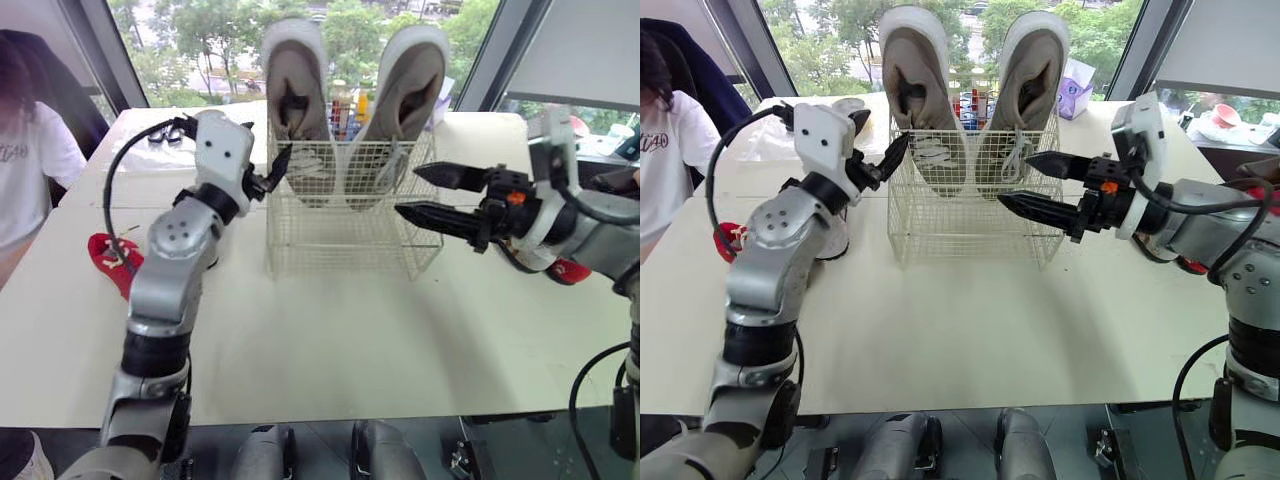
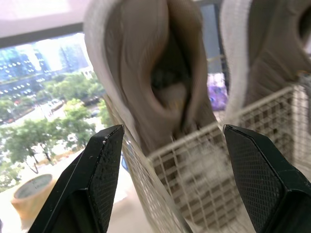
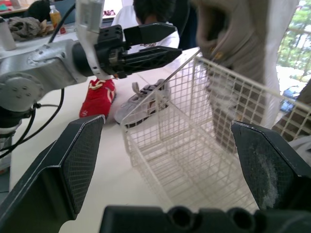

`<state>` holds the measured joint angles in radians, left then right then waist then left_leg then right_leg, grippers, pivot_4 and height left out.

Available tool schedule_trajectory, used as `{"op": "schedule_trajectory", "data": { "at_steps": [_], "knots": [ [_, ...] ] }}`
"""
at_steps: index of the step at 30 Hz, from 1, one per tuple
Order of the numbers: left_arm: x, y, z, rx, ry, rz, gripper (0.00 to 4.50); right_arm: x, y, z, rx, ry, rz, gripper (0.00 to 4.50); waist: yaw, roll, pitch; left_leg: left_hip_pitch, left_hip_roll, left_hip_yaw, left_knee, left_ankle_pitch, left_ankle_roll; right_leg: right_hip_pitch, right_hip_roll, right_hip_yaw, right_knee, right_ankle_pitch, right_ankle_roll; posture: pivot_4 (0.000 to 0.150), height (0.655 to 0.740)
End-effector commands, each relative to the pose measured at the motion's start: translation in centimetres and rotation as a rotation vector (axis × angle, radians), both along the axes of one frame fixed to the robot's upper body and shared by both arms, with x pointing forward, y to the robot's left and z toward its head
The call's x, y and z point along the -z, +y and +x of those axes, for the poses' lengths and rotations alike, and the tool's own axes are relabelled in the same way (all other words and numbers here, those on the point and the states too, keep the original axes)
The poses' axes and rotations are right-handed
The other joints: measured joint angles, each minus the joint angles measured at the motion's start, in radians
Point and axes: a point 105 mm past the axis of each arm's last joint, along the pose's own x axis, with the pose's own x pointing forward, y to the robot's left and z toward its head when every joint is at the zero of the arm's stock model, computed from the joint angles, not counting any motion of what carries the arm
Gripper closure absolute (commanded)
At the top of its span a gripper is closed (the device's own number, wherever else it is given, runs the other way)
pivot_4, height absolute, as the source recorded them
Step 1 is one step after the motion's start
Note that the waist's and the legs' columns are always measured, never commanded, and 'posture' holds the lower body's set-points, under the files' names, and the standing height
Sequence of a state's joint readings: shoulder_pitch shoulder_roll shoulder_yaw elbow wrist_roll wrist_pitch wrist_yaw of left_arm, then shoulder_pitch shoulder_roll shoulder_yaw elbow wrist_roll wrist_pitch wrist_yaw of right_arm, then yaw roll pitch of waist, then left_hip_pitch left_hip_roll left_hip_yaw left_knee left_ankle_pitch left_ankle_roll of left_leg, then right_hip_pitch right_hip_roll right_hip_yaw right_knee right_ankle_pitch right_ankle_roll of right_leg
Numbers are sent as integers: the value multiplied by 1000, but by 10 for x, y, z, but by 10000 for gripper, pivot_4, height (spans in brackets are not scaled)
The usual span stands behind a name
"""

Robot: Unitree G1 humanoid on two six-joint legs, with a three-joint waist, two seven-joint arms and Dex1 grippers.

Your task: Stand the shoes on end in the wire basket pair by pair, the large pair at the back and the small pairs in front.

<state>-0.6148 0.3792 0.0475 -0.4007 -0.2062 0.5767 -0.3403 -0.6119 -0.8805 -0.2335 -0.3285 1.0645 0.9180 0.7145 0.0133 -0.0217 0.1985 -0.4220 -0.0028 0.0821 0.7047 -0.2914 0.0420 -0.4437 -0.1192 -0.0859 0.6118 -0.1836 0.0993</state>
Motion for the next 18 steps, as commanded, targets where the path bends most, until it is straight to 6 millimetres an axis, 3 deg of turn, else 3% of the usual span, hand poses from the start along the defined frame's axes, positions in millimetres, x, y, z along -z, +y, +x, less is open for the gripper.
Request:
{"op": "schedule_trajectory", "data": {
  "at_steps": [1, 5, 7, 9, 11, 16, 18],
  "knots": [
    [-13, 12, -15, 49, 20, -52, 11988, -10, -9, 7, 61, -59, 59, 0, -1, 0, 0, 1, 0, 0, 0, 0, 0, 0, 0, 0, 0, 0, 0, 1500, 7400],
    [-13, 27, -28, 239, 219, -201, 721, -32, -59, 28, 281, -130, 276, 0, 1, 0, 0, 2, 0, -1, 0, 1, -1, 0, 1, 0, 1, 0, 0, 1500, 7400],
    [-10, 25, -39, 341, 300, -242, 721, -46, -89, 35, 388, -157, 391, 0, 2, 1, 0, 2, 0, -1, 0, 2, -3, 1, 1, 0, 1, 0, 0, 1500, 7400],
    [-5, 23, -53, 428, 361, -262, 721, -51, -133, 41, 564, -152, 472, 0, 0, 1, 0, 2, 0, 0, 0, 2, -3, 1, 0, 0, 1, 0, 0, 1500, 7400],
    [4, 16, -73, 552, 451, -283, 721, -39, -158, 40, 670, -96, 465, 0, 2, 1, 0, 2, -1, 0, 0, 2, -3, 2, 0, 0, 1, 0, 0, 1500, 7400],
    [39, 5, -110, 669, 631, -270, 721, -1, -194, 36, 938, -137, 272, 0, -7, 3, -2, 4, 0, 1, -1, 2, -4, 2, 1, 2, 0, -1, 0, 1500, 7400],
    [63, -7, -133, 723, 734, -190, 721, 28, -199, 27, 983, -83, 183, 0, -5, 5, -3, 8, 0, 2, -2, 2, -4, 4, 1, 4, 0, -1, 0, 1500, 7400]
  ]
}}
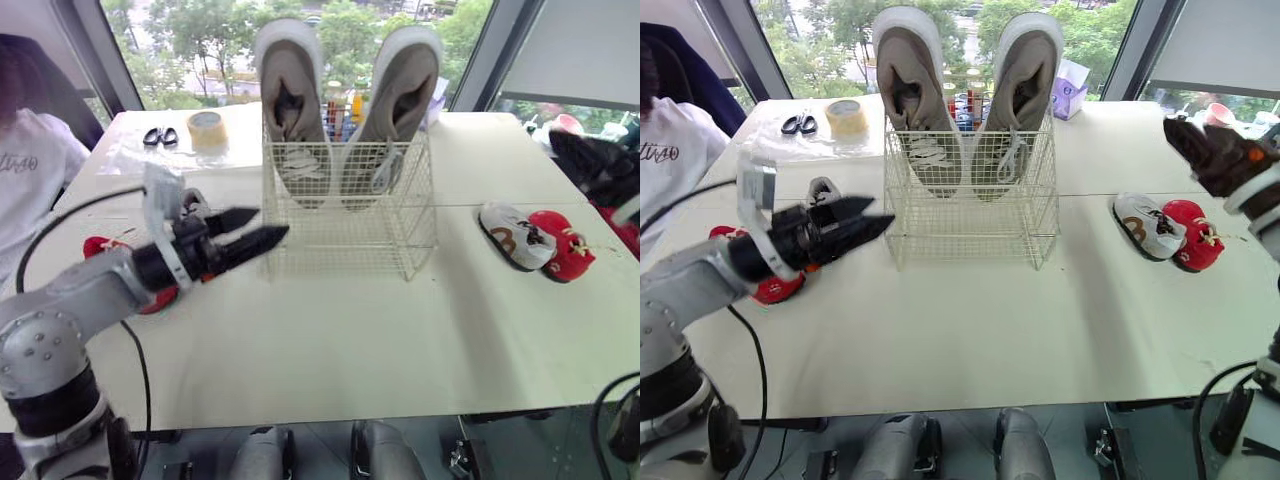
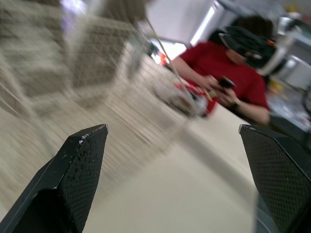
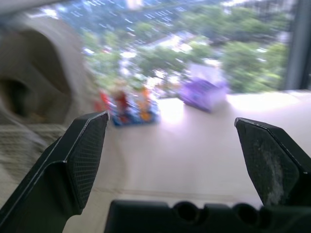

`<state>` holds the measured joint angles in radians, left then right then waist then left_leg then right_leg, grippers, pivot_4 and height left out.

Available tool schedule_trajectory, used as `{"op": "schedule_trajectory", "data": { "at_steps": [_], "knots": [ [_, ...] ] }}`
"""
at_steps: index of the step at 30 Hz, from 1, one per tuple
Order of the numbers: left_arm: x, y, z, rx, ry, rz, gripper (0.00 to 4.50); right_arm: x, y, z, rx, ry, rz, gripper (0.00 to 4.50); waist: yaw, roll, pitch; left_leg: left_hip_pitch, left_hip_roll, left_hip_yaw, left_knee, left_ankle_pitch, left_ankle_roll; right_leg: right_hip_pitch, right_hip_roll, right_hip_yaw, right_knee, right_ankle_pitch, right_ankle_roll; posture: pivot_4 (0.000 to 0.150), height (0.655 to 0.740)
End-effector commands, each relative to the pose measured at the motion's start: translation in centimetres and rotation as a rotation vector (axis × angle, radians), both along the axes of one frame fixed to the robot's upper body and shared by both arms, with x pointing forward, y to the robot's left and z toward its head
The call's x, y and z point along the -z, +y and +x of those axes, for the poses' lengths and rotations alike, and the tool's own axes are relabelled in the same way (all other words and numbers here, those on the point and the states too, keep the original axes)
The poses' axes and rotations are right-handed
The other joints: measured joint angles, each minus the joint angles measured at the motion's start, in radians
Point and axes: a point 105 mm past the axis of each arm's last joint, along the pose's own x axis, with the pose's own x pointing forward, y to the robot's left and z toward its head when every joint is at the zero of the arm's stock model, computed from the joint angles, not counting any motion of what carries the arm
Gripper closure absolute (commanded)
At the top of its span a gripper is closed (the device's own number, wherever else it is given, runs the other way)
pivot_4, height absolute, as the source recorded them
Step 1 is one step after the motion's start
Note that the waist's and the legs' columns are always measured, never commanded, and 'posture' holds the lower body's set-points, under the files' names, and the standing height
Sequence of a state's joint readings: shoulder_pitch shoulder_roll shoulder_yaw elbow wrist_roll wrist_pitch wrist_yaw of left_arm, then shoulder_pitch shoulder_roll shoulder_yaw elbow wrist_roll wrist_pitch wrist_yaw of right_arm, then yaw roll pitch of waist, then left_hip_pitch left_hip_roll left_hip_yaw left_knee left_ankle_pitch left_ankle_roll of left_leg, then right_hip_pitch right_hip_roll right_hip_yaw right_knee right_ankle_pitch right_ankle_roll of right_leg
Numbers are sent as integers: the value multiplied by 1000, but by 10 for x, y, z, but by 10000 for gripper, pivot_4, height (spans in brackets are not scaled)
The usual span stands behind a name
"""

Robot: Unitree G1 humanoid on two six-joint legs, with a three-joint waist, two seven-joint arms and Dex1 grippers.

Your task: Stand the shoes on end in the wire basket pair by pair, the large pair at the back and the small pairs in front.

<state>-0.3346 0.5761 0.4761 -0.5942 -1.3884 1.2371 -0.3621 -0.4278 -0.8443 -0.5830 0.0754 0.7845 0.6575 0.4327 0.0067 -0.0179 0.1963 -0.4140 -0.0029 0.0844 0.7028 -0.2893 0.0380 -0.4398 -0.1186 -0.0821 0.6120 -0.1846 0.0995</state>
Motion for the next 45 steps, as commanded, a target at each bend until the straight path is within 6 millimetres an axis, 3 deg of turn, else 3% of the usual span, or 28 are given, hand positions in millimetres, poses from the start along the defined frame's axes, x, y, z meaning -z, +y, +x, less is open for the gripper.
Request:
{"op": "schedule_trajectory", "data": {
  "at_steps": [1, 4, 7, 15, 27, 31, 38, 45],
  "knots": [
    [27, -25, -42, 167, 38, 132, 721, 21, -9, -20, 74, 51, -130, 0, 3, 1, 0, 2, 0, 0, -2, 0, 0, 1, 0, 0, 0, 0, 0, 1500, 7400],
    [51, -40, -61, 223, 74, 198, 721, 51, -8, -34, 71, 156, -202, 0, 9, 8, -4, 6, 0, 1, -3, 0, 0, 6, 0, 0, -2, -3, -5, 1500, 7400],
    [59, -53, -73, 266, 93, 173, 721, 75, -5, -47, 54, 228, -235, 0, 7, 12, -8, 9, -1, 0, -3, -4, 5, 10, 0, 1, -4, -5, -9, 1500, 7400],
    [58, -59, -66, 273, 71, 165, 721, 112, -13, -42, 60, 295, -229, 0, 4, 21, -13, 11, 0, -1, -3, -4, 5, 10, 2, 1, -4, -7, -12, 1500, 7400],
    [58, -58, -54, 218, 41, 184, 721, 130, -20, -3, 87, 275, -189, 0, 5, 21, -13, 10, 0, -1, -4, -4, 6, 10, 2, 1, -4, -7, -12, 1500, 7400],
    [61, -58, -55, 207, 40, 203, 721, 133, -30, 13, 140, 268, -192, 0, 3, 21, -13, 10, 0, -1, -4, -4, 6, 10, 2, 1, -4, -7, -12, 1500, 7400],
    [60, -52, -54, 178, 38, 212, 721, 139, -39, 27, 159, 266, -178, 0, 4, 21, -13, 10, 0, -1, -4, -4, 6, 10, 2, 1, -5, -7, -12, 1500, 7400],
    [62, -49, -57, 167, 52, 234, 721, 148, -29, 40, 90, 277, -121, 0, 1, 21, -13, 10, 0, -1, -4, -4, 6, 10, 2, 1, -5, -7, -12, 1500, 7400]
  ]
}}
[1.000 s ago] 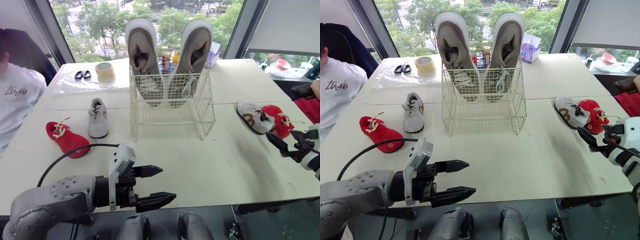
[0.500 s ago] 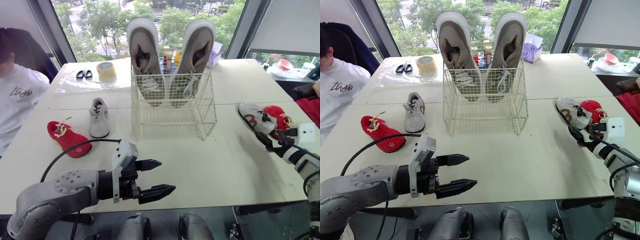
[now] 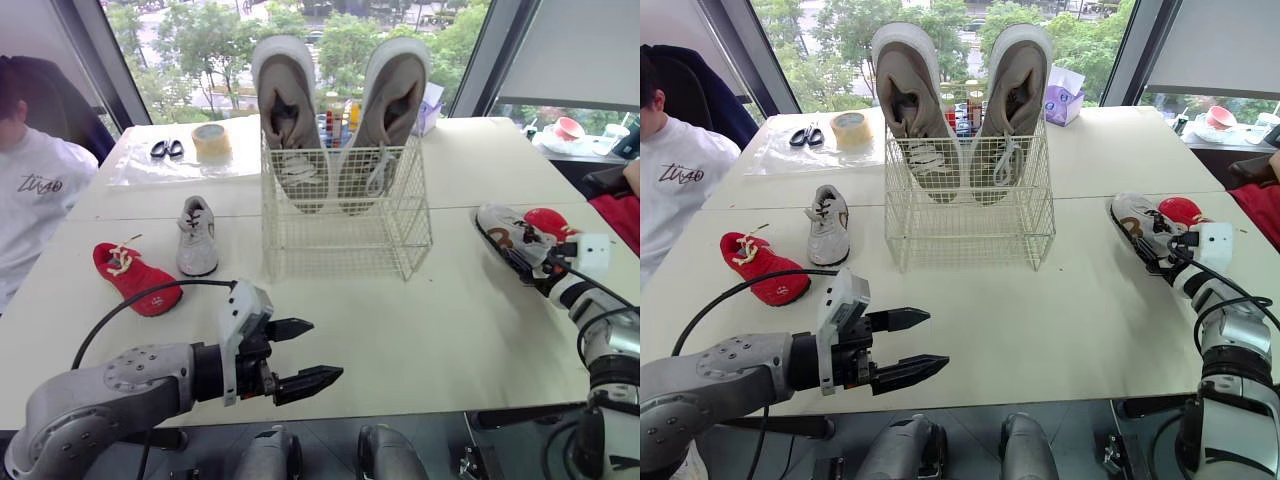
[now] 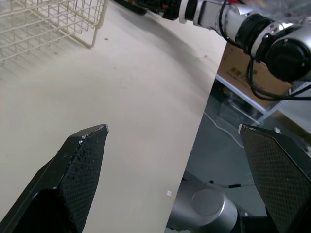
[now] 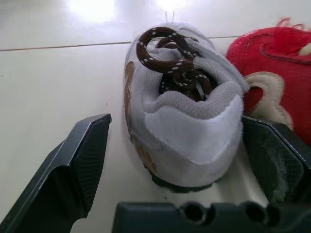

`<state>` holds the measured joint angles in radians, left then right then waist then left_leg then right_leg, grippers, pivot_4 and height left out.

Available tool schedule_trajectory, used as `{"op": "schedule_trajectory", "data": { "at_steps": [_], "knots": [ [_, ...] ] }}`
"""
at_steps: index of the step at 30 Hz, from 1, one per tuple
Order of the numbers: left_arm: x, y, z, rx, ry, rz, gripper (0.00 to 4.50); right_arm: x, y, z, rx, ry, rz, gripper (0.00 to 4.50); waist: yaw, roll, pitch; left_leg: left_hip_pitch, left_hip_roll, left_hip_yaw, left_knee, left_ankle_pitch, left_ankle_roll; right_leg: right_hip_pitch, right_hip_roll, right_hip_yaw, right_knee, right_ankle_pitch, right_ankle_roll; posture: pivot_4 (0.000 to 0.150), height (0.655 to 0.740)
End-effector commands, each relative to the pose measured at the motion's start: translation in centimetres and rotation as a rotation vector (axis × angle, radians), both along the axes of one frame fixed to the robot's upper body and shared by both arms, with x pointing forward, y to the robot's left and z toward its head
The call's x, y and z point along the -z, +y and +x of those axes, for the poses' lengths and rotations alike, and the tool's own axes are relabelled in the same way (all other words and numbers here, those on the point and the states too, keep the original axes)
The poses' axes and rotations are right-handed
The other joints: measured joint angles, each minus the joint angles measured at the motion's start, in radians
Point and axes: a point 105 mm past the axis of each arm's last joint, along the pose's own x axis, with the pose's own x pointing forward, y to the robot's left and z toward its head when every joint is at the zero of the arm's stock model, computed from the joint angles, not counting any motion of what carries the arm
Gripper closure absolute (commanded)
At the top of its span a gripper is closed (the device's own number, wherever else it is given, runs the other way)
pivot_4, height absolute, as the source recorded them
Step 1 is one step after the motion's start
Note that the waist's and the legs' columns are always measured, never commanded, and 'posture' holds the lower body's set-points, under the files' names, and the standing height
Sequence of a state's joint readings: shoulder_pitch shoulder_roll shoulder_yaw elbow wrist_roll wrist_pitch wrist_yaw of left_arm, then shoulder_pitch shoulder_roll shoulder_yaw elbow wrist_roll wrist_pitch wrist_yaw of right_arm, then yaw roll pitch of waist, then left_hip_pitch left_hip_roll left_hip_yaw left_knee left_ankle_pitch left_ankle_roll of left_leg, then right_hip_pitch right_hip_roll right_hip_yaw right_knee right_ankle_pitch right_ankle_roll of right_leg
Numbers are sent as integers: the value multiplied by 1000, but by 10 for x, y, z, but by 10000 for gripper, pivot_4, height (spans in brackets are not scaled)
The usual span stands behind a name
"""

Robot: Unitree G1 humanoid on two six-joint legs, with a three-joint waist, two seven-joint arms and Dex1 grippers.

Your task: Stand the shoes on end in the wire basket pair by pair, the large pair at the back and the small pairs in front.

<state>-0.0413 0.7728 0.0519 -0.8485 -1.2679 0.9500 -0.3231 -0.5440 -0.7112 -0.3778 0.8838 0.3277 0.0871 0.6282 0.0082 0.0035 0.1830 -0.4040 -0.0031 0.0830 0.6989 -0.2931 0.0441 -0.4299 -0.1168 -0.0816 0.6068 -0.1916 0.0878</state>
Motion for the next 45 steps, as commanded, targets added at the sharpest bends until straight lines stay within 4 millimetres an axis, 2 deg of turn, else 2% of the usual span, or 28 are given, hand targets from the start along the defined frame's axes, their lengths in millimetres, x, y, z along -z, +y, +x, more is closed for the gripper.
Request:
{"op": "schedule_trajectory", "data": {
  "at_steps": [1, 3, 6, 8, 10, 15, 16, 19, 21, 22, 24, 26, 27, 30, 33, 38, 41, 45],
  "knots": [
    [-8, 0, -6, 16, -33, -6, 158, -6, 4, 5, -29, -27, 3, 2506, -1, 0, 0, 0, 0, 0, 0, 0, 0, 0, 0, 0, 0, 0, 0, 1500, 7400],
    [-7, 5, -9, 25, -10, 3, 0, -2, 8, 8, -38, -21, 1, 8318, -4, 0, 0, 0, 0, 0, 0, 0, 0, 0, 0, 0, 0, 0, 0, 1500, 7400],
    [-10, 14, -7, 17, 5, 19, 0, 2, 13, 10, -43, -19, -7, 23054, -8, 0, 0, 0, 0, 0, -1, 0, 0, 0, 0, 0, -1, 0, 0, 1500, 7400],
    [-17, 27, 0, -13, 4, 35, 0, 1, 16, 11, -42, -35, -24, 30754, -16, 0, 0, 0, 1, 0, -1, 0, 0, 0, 0, 0, -1, 0, 0, 1500, 7400],
    [-21, 36, 7, -43, 1, 65, 0, -4, 19, 13, -43, -60, -37, 30754, -21, 0, 0, 0, 1, -1, -1, 0, 0, 0, 0, -1, -1, 0, 0, 1500, 7400],
    [-67, 62, 26, -72, -64, -19, 0, -61, 27, 22, -12, -269, -83, 30754, -25, 4, 3, -3, 1, -1, -2, 0, -1, -3, 0, -1, -1, 0, 0, 1500, 7400],
    [-82, 68, 31, -75, -74, -78, 0, -84, 30, 23, 0, -345, -96, 30754, -25, 6, 4, -4, 1, 0, -2, 1, -2, -5, 0, -1, -2, 0, 0, 1500, 7400],
    [-143, 88, 50, -102, -142, -338, 0, -182, 46, 14, 42, -661, -138, 30754, -22, 9, 8, -5, 0, 0, -3, 4, -7, -7, 0, -1, 0, 0, 1, 1500, 7400],
    [-164, 95, 58, -114, -171, -427, 0, -219, 55, 3, 58, -777, -151, 30754, -22, 10, 10, -6, 0, 1, -2, 5, -8, -10, 0, 0, 3, 1, 2, 1500, 7400],
    [-178, 100, 68, -137, -189, -483, 0, -249, 68, -5, 38, -866, -173, 30754, -22, 10, 10, -6, 0, 1, -3, 5, -9, -10, 0, 0, 5, 1, 6, 1500, 7400],
    [-200, 106, 81, -153, -202, -566, 0, -288, 92, -21, -27, -987, -226, 30754, -16, 9, 11, -5, 0, 0, -4, 5, -10, -10, 0, -1, 6, 0, 7, 1500, 7400],
    [-217, 114, 90, -153, -201, -635, 0, -310, 118, -33, -133, -1047, -326, 30754, -18, 7, 11, -5, 0, -1, -6, 6, -11, -10, 0, -2, 5, 0, 7, 1500, 7400],
    [-225, 116, 94, -147, -207, -662, 0, -324, 140, -43, -226, -1090, -435, 30754, -18, 6, 11, -5, 0, -1, -7, 6, -11, -10, 0, -2, 5, 0, 7, 1500, 7400],
    [-231, 111, 101, -110, -221, -610, 0, -336, 184, -63, -437, -1136, -674, 30754, -24, 2, 13, -5, 0, 1, -7, 6, -10, -9, 0, -2, 4, 0, 8, 1500, 7400],
    [-231, 100, 105, -50, -256, -540, 0, -332, 216, -70, -635, -1127, -779, 30754, -25, -1, 14, -5, -1, 2, -7, 5, -9, -10, 0, -1, 3, 0, 8, 1500, 7400],
    [-234, 85, 103, 55, -290, -495, 0, -310, 246, -71, -860, -1074, -861, 30754, -22, -5, 17, -5, 0, 2, -7, 5, -9, -10, 0, -1, 3, 0, 8, 1500, 7400],
    [-231, 76, 105, 95, -318, -453, 0, -301, 254, -72, -928, -1068, -885, 30754, -21, -6, 17, -5, 0, 2, -7, 5, -9, -10, -1, -1, 3, 0, 8, 1500, 7400],
    [-227, 71, 117, 90, -318, -433, 0, -295, 259, -70, -965, -1080, -909, 30754, -21, -6, 17, -6, 0, 2, -7, 5, -9, -10, -1, -1, 3, 0, 8, 1500, 7400]
  ]
}}
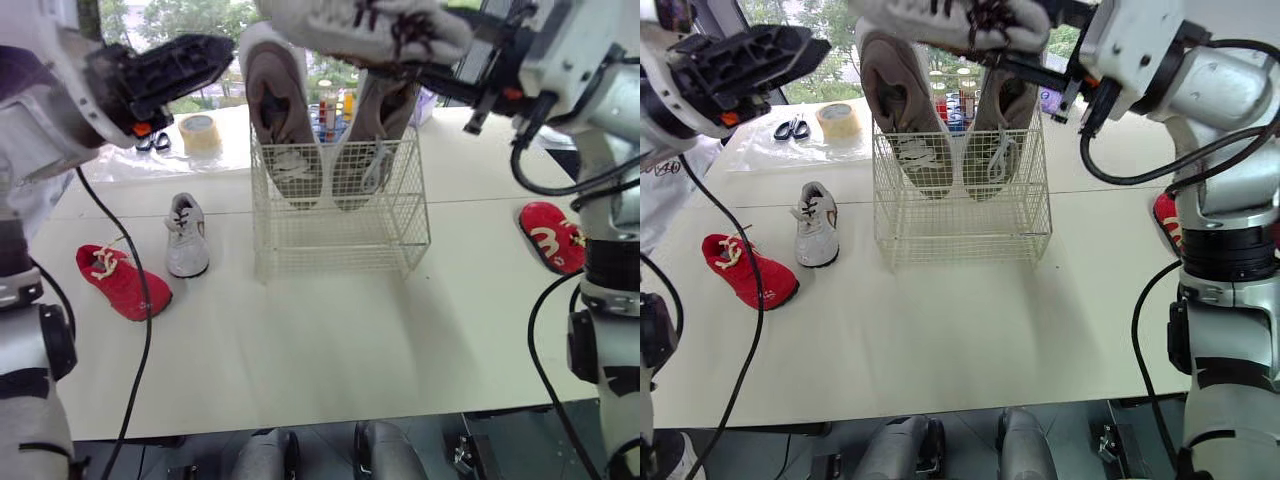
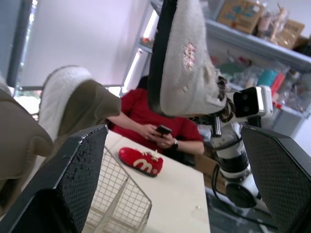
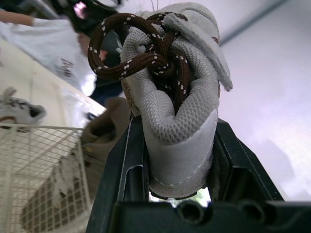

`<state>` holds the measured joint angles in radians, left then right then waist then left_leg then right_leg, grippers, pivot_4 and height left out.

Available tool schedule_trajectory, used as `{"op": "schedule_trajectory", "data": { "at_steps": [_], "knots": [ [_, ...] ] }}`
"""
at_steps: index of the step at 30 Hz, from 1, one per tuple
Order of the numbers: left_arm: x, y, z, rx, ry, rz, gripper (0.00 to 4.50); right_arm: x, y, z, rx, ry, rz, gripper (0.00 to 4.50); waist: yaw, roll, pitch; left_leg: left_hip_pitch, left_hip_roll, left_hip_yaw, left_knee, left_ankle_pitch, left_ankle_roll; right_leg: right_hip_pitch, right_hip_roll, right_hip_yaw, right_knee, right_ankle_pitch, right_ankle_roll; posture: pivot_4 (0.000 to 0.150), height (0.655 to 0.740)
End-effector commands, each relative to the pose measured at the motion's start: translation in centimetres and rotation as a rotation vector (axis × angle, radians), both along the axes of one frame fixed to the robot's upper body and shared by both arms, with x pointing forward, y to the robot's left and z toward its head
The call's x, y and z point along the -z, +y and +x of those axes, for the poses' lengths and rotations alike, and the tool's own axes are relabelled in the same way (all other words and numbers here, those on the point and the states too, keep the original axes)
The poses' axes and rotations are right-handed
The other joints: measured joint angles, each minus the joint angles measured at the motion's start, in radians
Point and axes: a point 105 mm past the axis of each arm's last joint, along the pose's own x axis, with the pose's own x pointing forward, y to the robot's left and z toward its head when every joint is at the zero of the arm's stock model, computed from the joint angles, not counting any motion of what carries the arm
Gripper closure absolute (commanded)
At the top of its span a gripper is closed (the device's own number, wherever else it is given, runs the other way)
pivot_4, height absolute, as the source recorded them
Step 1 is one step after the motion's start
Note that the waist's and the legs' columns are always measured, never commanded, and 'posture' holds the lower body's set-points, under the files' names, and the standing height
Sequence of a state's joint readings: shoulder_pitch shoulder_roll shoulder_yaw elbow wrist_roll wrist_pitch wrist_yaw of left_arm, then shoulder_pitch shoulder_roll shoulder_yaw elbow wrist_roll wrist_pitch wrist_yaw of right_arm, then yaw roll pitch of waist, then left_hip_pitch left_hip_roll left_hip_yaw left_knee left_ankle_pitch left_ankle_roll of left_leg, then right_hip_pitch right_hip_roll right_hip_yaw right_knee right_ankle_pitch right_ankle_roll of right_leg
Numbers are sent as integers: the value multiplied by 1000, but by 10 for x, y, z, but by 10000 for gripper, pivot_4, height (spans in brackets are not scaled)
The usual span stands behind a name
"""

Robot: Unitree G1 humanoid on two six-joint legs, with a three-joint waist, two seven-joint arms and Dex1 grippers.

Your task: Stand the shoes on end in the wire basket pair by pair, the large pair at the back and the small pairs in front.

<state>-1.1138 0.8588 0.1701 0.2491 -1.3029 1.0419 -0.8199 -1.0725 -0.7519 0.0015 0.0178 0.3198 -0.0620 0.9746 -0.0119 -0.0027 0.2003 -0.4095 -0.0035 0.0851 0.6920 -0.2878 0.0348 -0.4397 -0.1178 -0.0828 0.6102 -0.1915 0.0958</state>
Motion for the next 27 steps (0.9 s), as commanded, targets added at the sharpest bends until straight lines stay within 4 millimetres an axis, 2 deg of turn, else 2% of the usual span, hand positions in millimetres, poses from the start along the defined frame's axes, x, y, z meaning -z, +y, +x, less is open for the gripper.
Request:
{"op": "schedule_trajectory", "data": {
  "at_steps": [1, 4, 8, 14, 18, 22, 27],
  "knots": [
    [-5, -1, 6, -32, -57, 39, 0, -10, 1, -10, -28, -85, -8, 30754, -2, 0, 0, 0, 0, 0, 0, 0, 0, 0, 0, 0, 0, 0, 0, 1500, 7400],
    [-6, -3, 16, -57, -63, 48, 0, -3, 5, -11, -44, -82, -35, 30754, -2, 0, 0, 0, 0, 0, 0, 0, 0, 0, 0, 0, 0, 0, 0, 1500, 7400],
    [-12, -11, 11, 34, -86, 72, 0, 11, 10, -12, -52, -78, -103, 30754, -1, 0, 0, 0, 0, 0, 0, 0, 0, 0, 0, 0, 0, 0, 0, 1500, 7400],
    [-9, -11, -2, 143, -116, 134, 0, 18, 10, -9, -47, -63, -141, 30754, -2, 0, 0, 0, 0, 0, 0, 0, 0, -1, 0, 0, 1, 0, 0, 1500, 7400],
    [-15, -4, 4, 114, -114, 115, 0, 20, 9, -7, -36, -77, -149, 30754, -2, 0, 0, 0, 0, 0, 0, 0, 0, -1, 0, 0, 2, 0, 0, 1500, 7400],
    [-4, -8, 3, 165, -99, 189, 0, 21, 15, -12, -53, -115, -180, 30754, -2, 0, 0, 0, 0, 0, 0, 0, 0, -1, 0, 0, 2, 0, 0, 1500, 7400],
    [5, -13, 6, 194, -62, 208, 23526, 22, 18, -13, -60, -125, -189, 31229, -1, 0, 0, -1, 0, 0, 1, 0, 0, -1, 0, 0, 2, 0, 0, 1500, 7400]
  ]
}}
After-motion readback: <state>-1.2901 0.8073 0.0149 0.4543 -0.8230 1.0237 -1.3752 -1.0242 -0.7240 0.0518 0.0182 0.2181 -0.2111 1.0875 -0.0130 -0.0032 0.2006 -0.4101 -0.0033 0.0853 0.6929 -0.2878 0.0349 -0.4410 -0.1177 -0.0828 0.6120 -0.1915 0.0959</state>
